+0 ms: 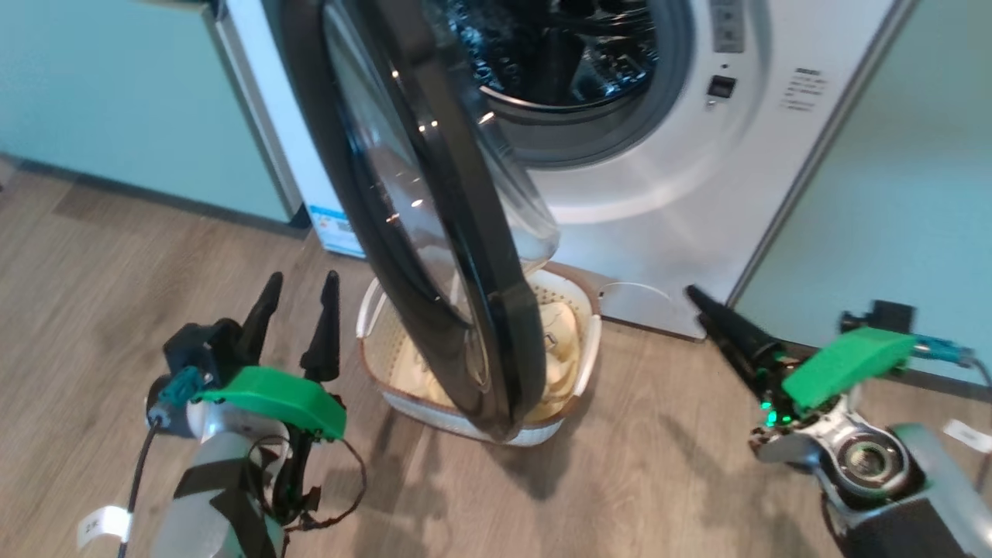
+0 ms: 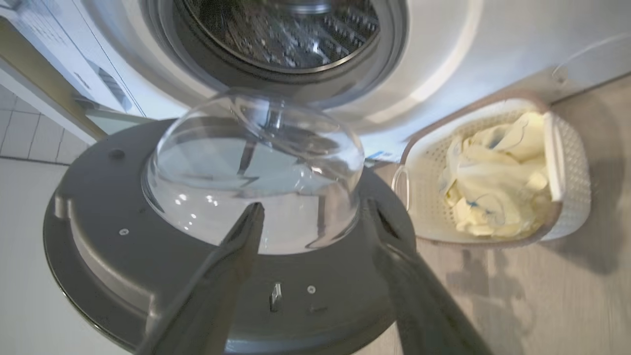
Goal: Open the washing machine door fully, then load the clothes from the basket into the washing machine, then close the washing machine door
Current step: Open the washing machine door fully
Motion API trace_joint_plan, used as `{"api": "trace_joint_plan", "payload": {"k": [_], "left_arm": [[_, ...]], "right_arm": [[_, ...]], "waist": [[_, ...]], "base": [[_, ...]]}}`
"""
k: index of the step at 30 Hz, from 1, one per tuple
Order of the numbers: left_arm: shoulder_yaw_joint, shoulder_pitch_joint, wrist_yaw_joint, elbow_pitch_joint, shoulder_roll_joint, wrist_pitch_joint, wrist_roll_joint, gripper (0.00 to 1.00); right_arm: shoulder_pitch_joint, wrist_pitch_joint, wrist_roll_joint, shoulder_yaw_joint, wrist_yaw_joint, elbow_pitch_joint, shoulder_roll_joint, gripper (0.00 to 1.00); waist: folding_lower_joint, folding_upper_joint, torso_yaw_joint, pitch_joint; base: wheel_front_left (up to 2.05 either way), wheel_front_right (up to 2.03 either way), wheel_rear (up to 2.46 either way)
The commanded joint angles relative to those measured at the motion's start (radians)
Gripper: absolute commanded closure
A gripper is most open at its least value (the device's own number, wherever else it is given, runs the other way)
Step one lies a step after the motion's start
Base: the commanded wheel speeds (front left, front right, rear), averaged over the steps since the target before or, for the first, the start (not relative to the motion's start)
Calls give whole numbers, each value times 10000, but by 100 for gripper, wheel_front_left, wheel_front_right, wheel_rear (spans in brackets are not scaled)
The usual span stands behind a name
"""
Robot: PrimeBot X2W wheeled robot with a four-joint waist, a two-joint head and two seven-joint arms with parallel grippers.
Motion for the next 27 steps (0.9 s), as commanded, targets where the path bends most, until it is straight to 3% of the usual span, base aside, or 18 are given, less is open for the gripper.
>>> {"api": "trace_joint_plan", "payload": {"k": [1, 13, 17, 27], "left_arm": [[482, -187, -39, -241, 256, -63, 122, 0], [935, 171, -92, -225, 521, -63, -8, 0], [1007, 278, -93, -273, 650, -63, -88, 0], [1088, 428, -95, -304, 754, -63, -226, 0]], "right_arm": [[-37, -574, -247, -59, 46, -510, -226, 0], [746, -4918, -1755, 773, 46, -812, -1779, 0], [899, -5545, -2231, 731, 46, -653, -2160, 0], [1898, -5582, -6363, -2492, 46, -1249, -1386, 0]], "waist": [[0, -1, -274, -186], [0, -1, -1021, -669], [0, -1, -1250, -727], [0, -1, -1628, -769]], "base": [[0, 0, 0], [0, 0, 0], [0, 0, 0], [0, 0, 0]]}}
